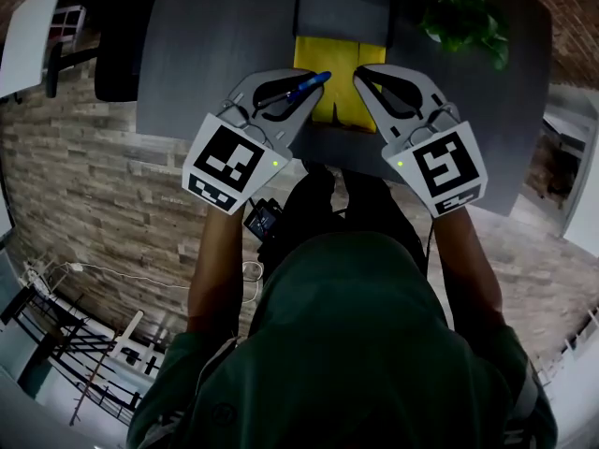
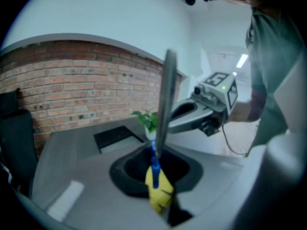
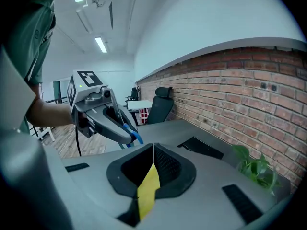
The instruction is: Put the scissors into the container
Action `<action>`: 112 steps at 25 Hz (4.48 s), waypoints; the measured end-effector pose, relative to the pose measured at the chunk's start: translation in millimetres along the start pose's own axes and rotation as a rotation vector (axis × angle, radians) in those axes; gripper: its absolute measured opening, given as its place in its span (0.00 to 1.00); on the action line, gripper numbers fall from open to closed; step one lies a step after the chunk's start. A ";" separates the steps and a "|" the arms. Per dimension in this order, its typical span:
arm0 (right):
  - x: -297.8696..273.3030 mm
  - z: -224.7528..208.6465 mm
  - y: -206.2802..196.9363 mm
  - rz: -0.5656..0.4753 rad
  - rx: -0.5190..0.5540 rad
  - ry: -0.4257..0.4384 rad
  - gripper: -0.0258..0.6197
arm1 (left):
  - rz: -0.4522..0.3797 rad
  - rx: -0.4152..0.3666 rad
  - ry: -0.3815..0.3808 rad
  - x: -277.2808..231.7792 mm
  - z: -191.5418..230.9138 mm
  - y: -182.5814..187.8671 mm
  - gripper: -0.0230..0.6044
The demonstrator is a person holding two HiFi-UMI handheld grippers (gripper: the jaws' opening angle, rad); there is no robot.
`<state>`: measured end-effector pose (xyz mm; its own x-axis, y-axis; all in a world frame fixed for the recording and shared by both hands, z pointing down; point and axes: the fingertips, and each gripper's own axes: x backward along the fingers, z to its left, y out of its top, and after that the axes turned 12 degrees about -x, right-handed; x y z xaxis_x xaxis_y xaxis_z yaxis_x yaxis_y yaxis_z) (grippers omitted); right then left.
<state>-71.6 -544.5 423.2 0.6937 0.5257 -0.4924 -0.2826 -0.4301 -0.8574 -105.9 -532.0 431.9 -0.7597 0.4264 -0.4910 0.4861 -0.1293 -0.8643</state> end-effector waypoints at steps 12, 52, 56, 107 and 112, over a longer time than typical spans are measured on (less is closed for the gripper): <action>-46.5 -14.8 -32.0 0.054 -0.063 0.024 0.05 | 0.098 0.072 -0.035 -30.8 17.4 -60.4 0.10; -93.4 -53.2 -105.3 0.165 -0.169 0.059 0.05 | 0.397 -0.039 -0.048 -124.2 29.6 -155.4 0.10; -94.2 -55.4 -110.4 0.169 -0.174 0.058 0.05 | 0.428 -0.067 -0.031 -128.0 31.8 -162.1 0.10; -2.2 -18.6 -48.2 0.070 -0.115 -0.030 0.05 | 0.324 -0.145 -0.177 -45.2 -28.3 -47.1 0.30; 18.6 -17.8 -19.2 0.005 -0.088 -0.036 0.05 | 0.139 -0.130 -0.078 -21.6 -11.8 14.7 0.25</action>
<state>-41.5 -539.5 433.2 0.6678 0.5486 -0.5030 -0.2255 -0.4950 -0.8392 -77.2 -532.5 431.1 -0.7103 0.3411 -0.6157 0.6361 -0.0636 -0.7690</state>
